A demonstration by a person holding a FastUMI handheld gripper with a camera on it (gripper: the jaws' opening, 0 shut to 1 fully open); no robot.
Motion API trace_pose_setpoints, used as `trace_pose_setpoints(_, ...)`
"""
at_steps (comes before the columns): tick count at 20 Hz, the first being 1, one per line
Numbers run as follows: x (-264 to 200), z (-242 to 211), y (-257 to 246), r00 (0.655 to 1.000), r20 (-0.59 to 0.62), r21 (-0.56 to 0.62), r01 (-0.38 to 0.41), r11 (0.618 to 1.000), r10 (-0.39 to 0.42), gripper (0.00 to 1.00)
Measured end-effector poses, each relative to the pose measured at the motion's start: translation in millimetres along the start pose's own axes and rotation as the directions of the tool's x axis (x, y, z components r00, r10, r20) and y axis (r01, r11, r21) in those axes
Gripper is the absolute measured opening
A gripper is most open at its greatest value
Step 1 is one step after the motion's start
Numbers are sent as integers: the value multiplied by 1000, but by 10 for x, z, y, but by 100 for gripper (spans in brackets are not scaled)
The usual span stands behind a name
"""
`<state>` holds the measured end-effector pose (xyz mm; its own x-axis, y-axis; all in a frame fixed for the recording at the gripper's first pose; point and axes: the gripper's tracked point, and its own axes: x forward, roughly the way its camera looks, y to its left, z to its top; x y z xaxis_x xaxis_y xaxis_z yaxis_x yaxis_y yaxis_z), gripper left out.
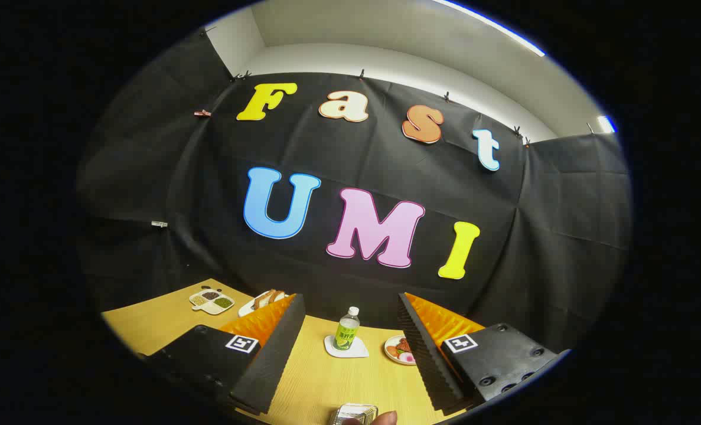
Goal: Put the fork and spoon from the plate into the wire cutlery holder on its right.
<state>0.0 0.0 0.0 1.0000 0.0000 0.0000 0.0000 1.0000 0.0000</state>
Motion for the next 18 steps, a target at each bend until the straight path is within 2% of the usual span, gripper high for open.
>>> trace_pose_setpoints(18, -13, 2, 1, 1000, 0, 3, 10, 1000, -10, 98)
